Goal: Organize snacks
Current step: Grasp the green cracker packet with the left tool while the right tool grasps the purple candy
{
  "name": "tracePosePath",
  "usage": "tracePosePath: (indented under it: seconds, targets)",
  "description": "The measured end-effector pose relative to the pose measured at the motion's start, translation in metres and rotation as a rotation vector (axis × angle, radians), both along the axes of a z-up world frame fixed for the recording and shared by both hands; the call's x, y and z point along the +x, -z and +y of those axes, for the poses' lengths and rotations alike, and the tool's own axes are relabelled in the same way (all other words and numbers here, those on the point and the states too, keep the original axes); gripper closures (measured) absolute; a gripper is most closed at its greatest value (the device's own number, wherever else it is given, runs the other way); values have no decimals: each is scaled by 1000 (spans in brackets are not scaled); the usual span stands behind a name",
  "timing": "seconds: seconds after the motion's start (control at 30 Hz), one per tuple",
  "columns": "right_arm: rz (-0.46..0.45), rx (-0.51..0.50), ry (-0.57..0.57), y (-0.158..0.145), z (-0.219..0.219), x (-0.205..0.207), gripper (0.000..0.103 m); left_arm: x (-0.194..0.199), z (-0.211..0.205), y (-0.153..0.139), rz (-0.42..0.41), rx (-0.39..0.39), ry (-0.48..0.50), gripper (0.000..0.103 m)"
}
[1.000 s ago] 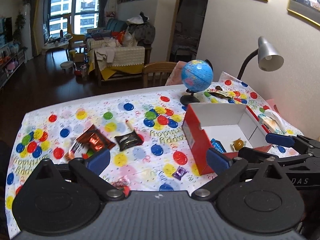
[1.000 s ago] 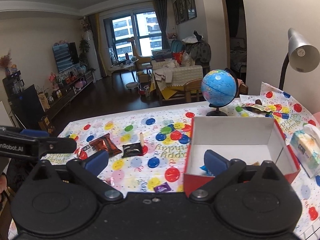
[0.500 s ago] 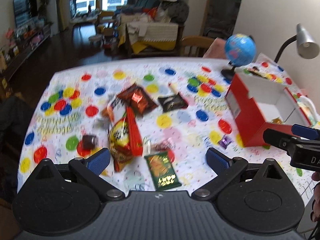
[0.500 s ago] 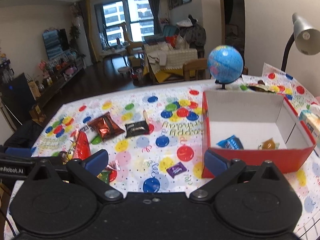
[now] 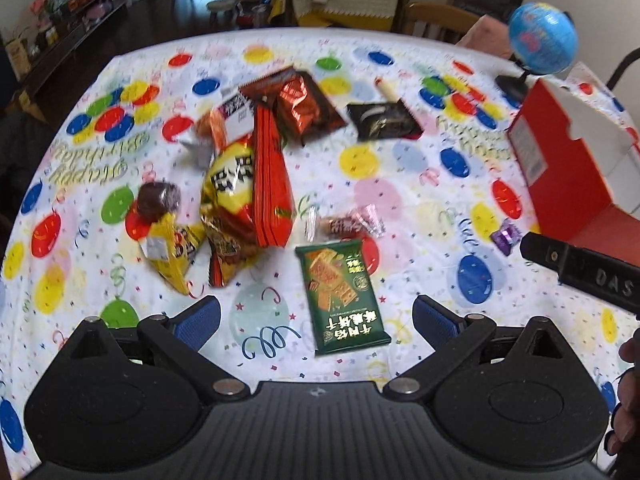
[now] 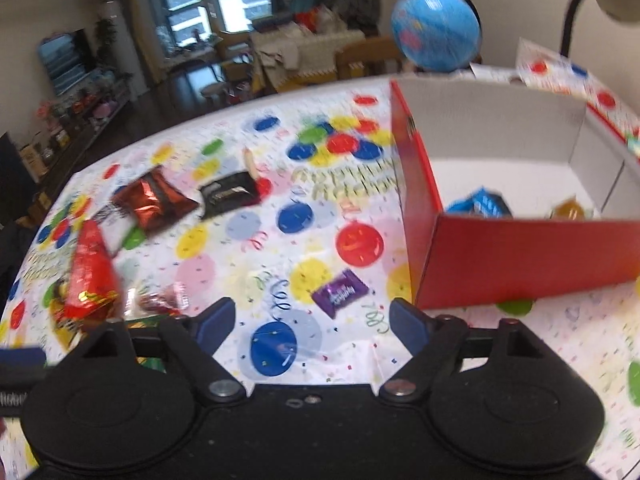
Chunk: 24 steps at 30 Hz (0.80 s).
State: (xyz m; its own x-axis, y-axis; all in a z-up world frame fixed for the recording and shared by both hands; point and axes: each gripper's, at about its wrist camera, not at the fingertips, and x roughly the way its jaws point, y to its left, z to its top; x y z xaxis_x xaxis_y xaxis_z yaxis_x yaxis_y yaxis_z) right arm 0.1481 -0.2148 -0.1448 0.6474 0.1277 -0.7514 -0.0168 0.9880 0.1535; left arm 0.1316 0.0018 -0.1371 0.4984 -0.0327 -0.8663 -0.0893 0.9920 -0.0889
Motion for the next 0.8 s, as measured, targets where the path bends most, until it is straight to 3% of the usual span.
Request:
tracePosePath:
  seconds: [0.17,0.33,0.57,0.8]
  targets:
    - [46,18,49,19,2,19,30,9,-3,16,37,10,-19,0]
    - [113,29,146,31,3,36,54,16,-4,22,42,15,-35,0]
    - [138,14,241,37,2,51,62,23,-7,30,45,18,-72,1]
    - [143,-32,228,41,6,57,70,27,-19,36,35,53,-47,6]
